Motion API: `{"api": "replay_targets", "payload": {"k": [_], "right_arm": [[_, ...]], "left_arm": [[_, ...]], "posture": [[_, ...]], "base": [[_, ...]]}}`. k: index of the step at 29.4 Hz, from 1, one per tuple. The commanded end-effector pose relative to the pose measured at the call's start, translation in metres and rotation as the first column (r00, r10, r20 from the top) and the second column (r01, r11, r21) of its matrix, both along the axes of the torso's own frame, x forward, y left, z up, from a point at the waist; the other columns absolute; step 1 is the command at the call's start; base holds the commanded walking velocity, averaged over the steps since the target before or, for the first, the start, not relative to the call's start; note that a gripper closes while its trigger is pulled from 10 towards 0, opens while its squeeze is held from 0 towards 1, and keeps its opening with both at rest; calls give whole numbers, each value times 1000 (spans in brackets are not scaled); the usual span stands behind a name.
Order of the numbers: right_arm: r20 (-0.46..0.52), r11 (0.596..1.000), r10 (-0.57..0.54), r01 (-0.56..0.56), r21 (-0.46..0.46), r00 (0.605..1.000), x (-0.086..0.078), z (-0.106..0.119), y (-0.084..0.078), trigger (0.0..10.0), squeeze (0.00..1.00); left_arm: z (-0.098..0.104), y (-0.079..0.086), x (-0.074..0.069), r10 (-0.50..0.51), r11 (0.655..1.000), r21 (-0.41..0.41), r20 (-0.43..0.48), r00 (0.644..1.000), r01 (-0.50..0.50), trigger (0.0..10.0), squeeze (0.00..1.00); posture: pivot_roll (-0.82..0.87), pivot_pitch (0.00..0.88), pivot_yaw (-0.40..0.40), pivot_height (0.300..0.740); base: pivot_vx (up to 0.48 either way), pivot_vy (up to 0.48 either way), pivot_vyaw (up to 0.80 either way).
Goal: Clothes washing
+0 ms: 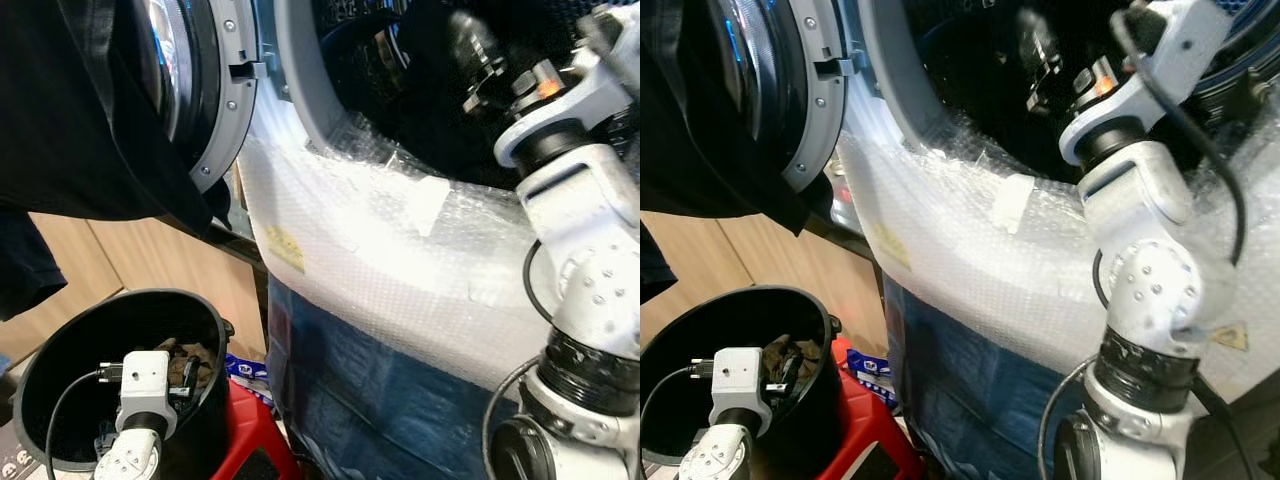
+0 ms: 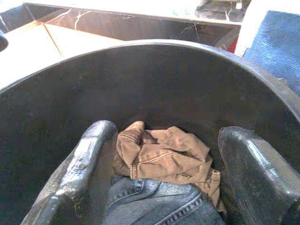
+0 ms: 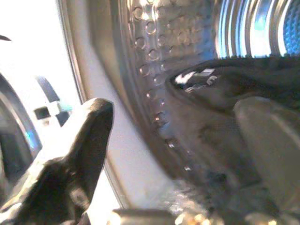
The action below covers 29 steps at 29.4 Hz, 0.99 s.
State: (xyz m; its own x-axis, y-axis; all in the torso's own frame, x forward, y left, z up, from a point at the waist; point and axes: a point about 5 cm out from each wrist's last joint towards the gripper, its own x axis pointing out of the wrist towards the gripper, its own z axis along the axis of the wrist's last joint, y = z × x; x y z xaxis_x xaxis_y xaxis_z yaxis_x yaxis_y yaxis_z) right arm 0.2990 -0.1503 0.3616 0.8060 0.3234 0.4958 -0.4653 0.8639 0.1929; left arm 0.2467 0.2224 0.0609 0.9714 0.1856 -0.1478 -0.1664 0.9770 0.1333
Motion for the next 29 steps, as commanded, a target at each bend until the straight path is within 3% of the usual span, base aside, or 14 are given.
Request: {"api": "replay_targets", "payload": {"k": [1, 3, 5, 10, 11, 15, 18, 19, 25, 29], "right_arm": [[46, 999, 37, -36, -20, 998, -9, 5, -1, 10000, 0], [81, 984, 147, -137, -117, 986, -26, 0, 6, 10000, 0], [90, 971, 212, -199, -135, 973, -32, -3, 13, 10000, 0], [-32, 941, 285, -286, -178, 958, -21, -16, 39, 10000, 0], [-58, 921, 330, -334, -201, 942, -17, -18, 54, 10000, 0], [-113, 904, 375, -390, -175, 920, -9, -18, 74, 10000, 0], [-226, 902, 343, -387, -190, 912, 13, -26, 92, 10000, 0], [-226, 902, 343, -387, -190, 912, 13, -26, 92, 10000, 0], [-290, 924, 251, -318, -214, 924, 48, -10, 102, 10000, 0], [-322, 944, 159, -239, -227, 933, 68, -1, 99, 10000, 0]], "left_arm": [[0, 2, 0, -1, 1000, 7, -10, 1000, 1, 10000, 0], [0, 3, 1, -10, 1000, 12, -12, 1000, 10, 10000, 0], [0, 3, 2, -12, 1000, 14, -12, 1000, 12, 10000, 0], [0, 3, 2, -8, 1000, 10, -9, 1000, 8, 10000, 0], [0, 1, 2, -11, 1000, 8, -8, 1000, 11, 10000, 0], [1, 1, 4, -15, 1000, 6, -5, 1000, 15, 10000, 0], [3, 2, 6, -13, 1000, 7, 2, 1000, 13, 10000, 0], [3, 2, 6, -13, 1000, 7, 2, 1000, 13, 10000, 0], [6, 4, 9, -15, 1000, 13, 10, 1000, 15, 10000, 0], [8, 4, 10, -14, 1000, 12, 17, 1000, 14, 10000, 0]], "posture": [[138, 38, 54, 740], [129, 39, 53, 740], [129, 39, 53, 740], [133, 34, 51, 740], [130, 33, 50, 740], [130, 27, 50, 740], [134, 21, 49, 740], [134, 21, 49, 740], [128, 16, 53, 740], [124, 14, 47, 740]], "base": [[0, 0, 0], [0, 0, 0], [0, 0, 0], [0, 0, 0], [0, 0, 0], [0, 0, 0], [0, 0, 0], [0, 0, 0], [0, 0, 0], [0, 0, 0]]}}
